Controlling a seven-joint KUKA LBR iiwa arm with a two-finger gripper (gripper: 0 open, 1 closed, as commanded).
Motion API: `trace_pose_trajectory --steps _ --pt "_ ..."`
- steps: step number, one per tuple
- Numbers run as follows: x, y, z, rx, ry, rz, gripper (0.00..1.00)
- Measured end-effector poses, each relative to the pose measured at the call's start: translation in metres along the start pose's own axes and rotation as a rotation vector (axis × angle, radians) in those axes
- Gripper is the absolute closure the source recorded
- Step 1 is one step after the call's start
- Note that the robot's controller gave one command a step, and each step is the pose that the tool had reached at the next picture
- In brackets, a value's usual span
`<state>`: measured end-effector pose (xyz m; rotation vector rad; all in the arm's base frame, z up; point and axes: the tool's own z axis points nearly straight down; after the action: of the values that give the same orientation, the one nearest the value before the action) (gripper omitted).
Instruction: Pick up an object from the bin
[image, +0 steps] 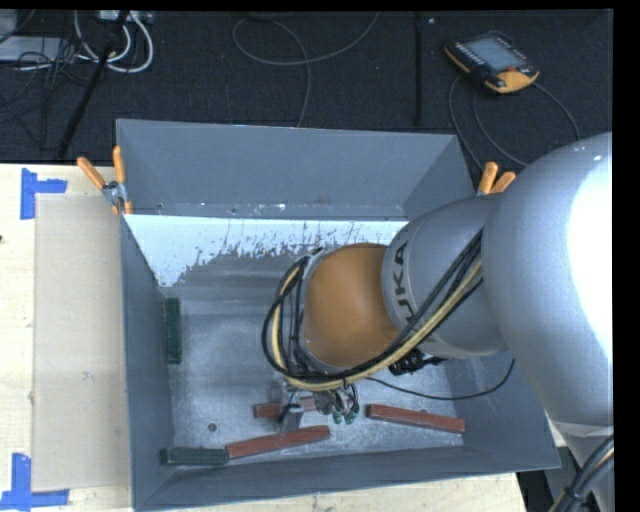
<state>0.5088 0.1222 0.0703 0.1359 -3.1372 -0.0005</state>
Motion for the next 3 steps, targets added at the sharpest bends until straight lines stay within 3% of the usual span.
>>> trace_pose_trajectory --steps 1,2,3 --pt "-0.002 -0.001 -0.180 -0.001 -0.007 0.034 1.00" --pt "-0.001 -0.001 -0.178 0.000 -0.002 0.034 1.00" --pt "-0.023 0.017 -0.091 0.000 0.004 0.145 0.00"
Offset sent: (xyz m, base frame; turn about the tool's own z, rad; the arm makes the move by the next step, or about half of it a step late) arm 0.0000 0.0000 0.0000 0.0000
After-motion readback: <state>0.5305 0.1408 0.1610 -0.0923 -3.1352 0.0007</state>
